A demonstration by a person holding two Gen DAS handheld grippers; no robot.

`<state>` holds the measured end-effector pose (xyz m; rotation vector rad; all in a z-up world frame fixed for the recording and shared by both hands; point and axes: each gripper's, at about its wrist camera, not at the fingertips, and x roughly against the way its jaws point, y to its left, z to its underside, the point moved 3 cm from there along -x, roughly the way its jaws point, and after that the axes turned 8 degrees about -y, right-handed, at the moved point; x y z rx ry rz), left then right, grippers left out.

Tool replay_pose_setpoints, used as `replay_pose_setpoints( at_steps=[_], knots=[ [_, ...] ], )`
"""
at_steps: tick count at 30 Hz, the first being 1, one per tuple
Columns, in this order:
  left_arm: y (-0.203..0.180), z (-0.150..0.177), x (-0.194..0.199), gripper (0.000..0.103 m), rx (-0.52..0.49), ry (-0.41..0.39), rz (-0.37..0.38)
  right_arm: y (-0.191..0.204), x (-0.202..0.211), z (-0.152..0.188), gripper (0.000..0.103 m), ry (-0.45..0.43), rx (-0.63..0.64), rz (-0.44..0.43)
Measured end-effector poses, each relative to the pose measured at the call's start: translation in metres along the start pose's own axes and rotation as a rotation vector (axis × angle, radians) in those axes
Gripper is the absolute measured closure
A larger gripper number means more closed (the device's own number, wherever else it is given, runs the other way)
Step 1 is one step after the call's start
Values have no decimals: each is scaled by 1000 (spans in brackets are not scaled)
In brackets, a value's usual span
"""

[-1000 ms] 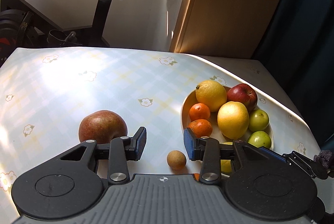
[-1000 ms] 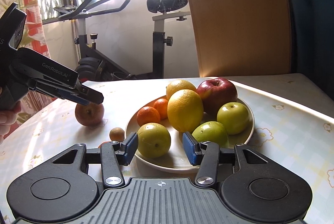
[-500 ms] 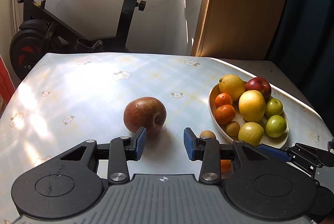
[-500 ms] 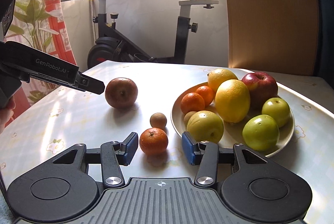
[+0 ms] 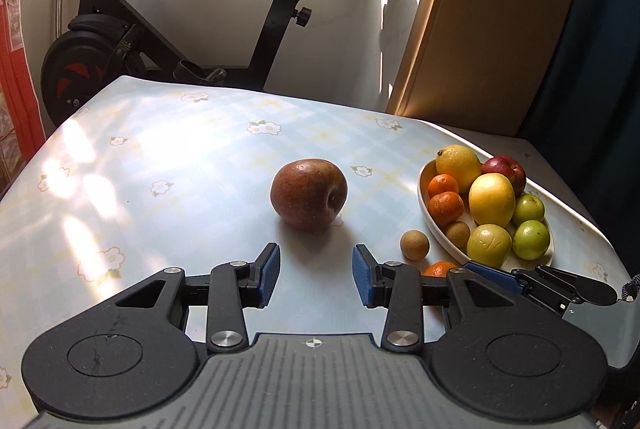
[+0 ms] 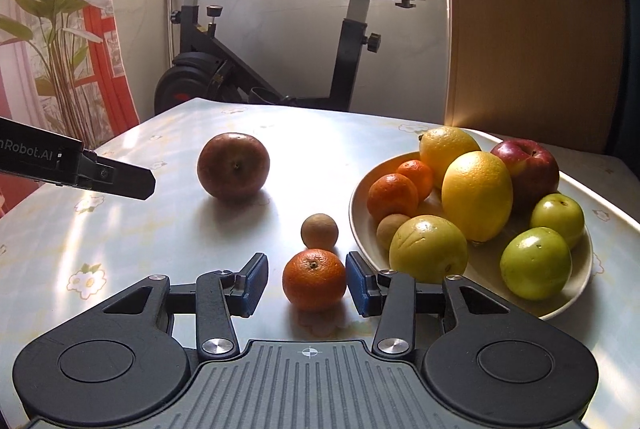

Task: Organize fruits
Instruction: 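Grasp and lift a tangerine from the table with the right gripper, then hold the tangerine with the right gripper while the left grasps a small brown fruit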

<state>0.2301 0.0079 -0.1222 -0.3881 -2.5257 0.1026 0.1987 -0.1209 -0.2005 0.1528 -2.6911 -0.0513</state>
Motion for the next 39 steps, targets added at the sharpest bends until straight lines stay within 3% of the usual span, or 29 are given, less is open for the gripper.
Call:
replay_pose_setpoints(
  at_steps=[9,27,39],
  knots=[
    [8,12,-1,61,69,7,-37,1,-14,6,69,48,26,24],
    [0,23,3,61,89,32,-35,-3,23,15,69,-60,42,-20],
    [-13,20,6,61,44,26,-10,-47,53,25,69,-82,0,-1]
  ],
)
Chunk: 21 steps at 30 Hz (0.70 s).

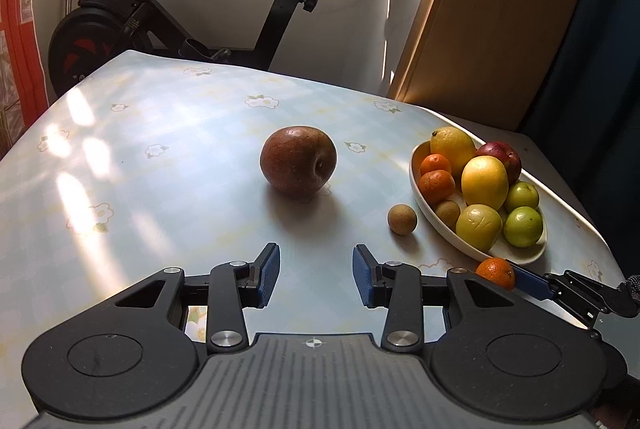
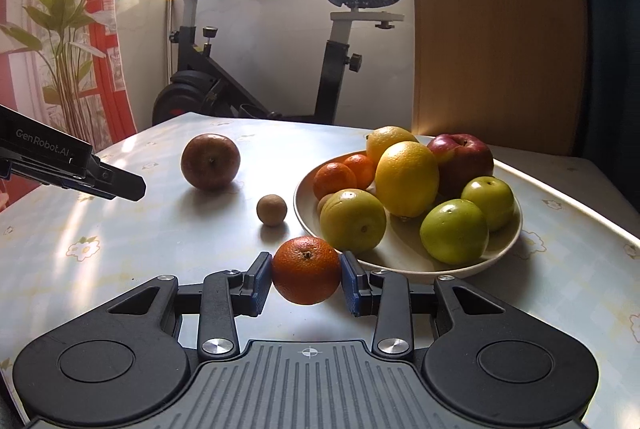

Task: Organize fruits
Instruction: 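Hold the tangerine with the right gripper while the left grasps a small brown fruit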

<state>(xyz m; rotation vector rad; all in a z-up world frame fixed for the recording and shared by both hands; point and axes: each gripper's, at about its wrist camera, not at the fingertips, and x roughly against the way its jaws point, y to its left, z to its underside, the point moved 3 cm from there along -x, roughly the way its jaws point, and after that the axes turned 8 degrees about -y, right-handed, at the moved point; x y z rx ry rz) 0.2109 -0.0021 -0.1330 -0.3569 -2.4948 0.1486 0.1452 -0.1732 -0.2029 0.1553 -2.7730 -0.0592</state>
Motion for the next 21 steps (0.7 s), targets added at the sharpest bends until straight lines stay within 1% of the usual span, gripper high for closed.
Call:
replay_pose_setpoints(
  at_steps=[6,12,15,17,19,21],
  knots=[
    [-13,-13,-2,61,-55,-30,-10,-16,8,2,69,-22,-69,5],
    [-26,-27,-9,61,-93,-40,-9,-15,11,3,69,-45,-66,-8],
    [-34,-30,-19,60,-108,-25,11,-15,13,4,69,-53,-66,-19],
    [-38,-29,-27,61,-106,-10,50,-17,14,3,69,-59,-76,-19],
    [-42,-26,-38,61,-99,30,94,-20,14,2,69,-62,-92,-21],
    [-46,-23,-49,61,-94,64,106,-24,14,2,69,-64,-120,-29]
  ],
)
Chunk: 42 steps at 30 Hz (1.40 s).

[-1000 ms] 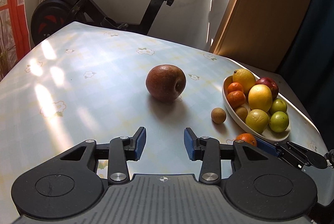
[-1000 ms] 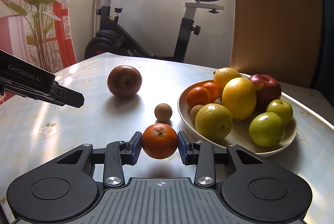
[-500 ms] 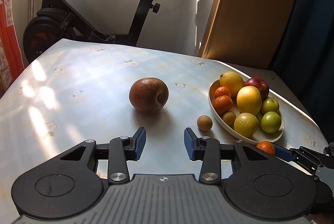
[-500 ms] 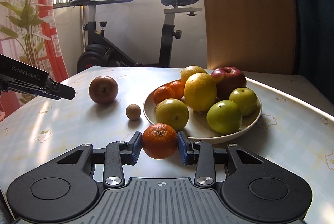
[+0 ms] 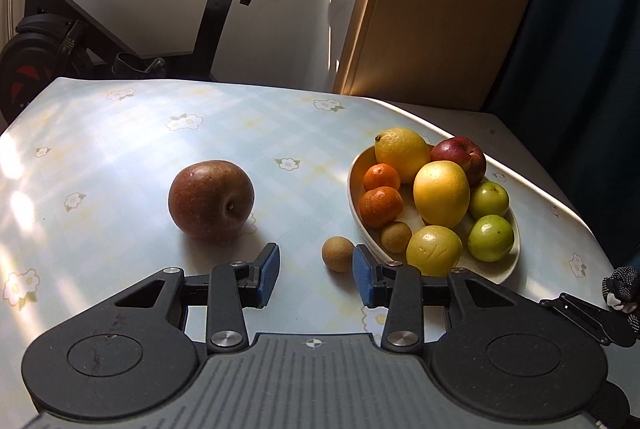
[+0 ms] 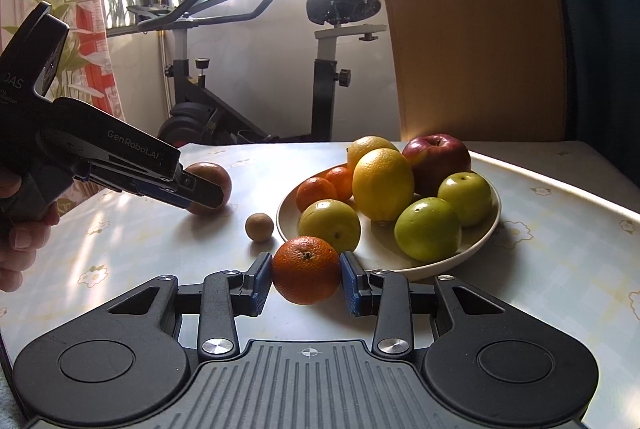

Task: Organize fruits
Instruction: 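Hold the tangerine with the right gripper while the left grasps a small brown fruit, then release the brown fruit on the plate with the left gripper while the right releases the tangerine there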

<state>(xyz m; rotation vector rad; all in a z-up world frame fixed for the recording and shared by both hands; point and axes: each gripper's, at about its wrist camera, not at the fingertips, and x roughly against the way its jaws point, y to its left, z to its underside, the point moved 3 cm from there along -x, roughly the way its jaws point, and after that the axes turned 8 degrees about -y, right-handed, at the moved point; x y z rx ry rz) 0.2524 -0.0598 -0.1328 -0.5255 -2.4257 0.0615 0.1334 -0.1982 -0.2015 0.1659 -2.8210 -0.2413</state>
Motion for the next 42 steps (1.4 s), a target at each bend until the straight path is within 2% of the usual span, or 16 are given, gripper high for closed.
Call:
replay_pose_setpoints(
  at_steps=[7,12,21,26,28,33,42],
  knots=[
    [-14,9,-34,61,-66,49,1,-7,1,0,69,-11,-50,-17],
    [-10,10,-43,61,-44,81,14,-10,0,0,69,-13,-65,-20],
    [-9,8,-53,62,-61,102,45,-11,-1,1,69,-6,-74,-21],
    [-8,8,-56,66,-59,102,54,-10,-2,1,69,0,-71,-19],
    [-8,9,-57,75,-57,103,72,-10,-3,1,69,4,-70,-17],
    [-12,11,-51,75,-97,85,66,-10,-3,1,69,1,-69,-11],
    [-16,1,-21,75,-96,21,94,-10,0,1,69,-18,-58,14]
  ],
)
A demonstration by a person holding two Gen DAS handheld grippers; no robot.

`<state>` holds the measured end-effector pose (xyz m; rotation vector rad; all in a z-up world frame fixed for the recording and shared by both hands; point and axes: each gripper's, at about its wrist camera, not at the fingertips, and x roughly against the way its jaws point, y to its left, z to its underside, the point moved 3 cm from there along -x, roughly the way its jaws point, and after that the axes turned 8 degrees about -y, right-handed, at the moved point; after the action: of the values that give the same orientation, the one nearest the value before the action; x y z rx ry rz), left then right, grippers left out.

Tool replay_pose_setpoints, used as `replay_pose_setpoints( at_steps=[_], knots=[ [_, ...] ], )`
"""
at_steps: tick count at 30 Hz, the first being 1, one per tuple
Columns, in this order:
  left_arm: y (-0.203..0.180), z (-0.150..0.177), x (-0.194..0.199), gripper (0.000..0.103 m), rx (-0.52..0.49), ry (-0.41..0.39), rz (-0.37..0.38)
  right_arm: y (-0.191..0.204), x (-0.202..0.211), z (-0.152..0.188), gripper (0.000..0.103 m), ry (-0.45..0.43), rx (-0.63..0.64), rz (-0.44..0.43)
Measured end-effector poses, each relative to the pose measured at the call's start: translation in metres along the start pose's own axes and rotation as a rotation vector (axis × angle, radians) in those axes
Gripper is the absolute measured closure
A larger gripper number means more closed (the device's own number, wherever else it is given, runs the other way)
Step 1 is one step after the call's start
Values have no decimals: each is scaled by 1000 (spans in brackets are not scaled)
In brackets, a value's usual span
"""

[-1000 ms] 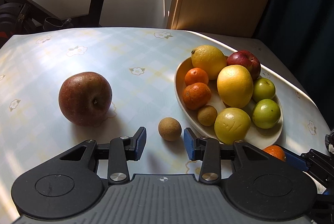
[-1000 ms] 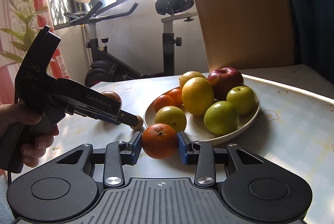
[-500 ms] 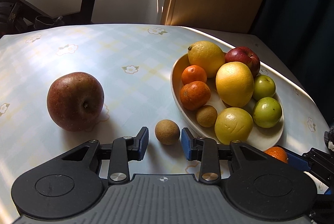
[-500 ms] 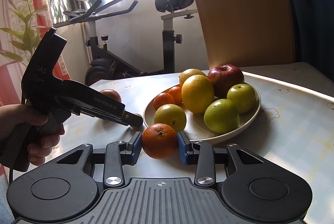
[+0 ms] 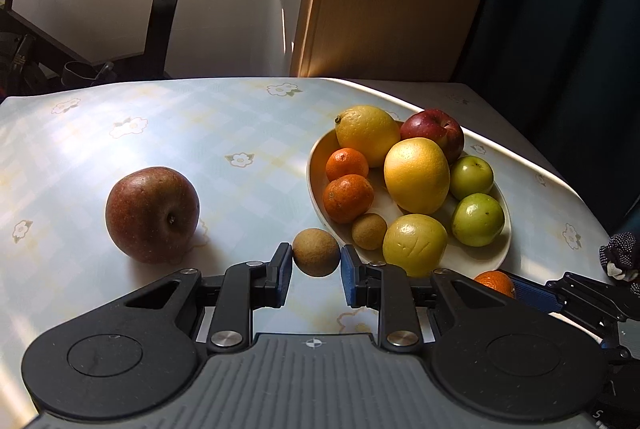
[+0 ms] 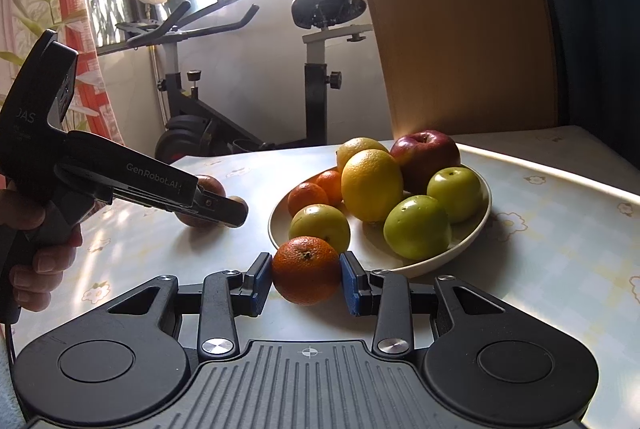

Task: Organize fruits
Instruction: 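Release the brown fruit on the plate with the left gripper while the right releases the tangerine there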

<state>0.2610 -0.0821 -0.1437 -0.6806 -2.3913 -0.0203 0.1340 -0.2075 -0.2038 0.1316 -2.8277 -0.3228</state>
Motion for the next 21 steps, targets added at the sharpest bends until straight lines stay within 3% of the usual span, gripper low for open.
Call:
replay_pose_setpoints(
  at_steps=[12,17,21],
  knots=[
    [-21,-22,17,75,-28,-77,67,-5,3,-31,69,-33,80,58],
    [-25,-33,5,75,-45,-83,82,-31,-19,-54,69,-56,121,112],
    [-26,-43,-12,75,-53,-81,78,-49,-41,-57,69,-25,149,153]
  ],
)
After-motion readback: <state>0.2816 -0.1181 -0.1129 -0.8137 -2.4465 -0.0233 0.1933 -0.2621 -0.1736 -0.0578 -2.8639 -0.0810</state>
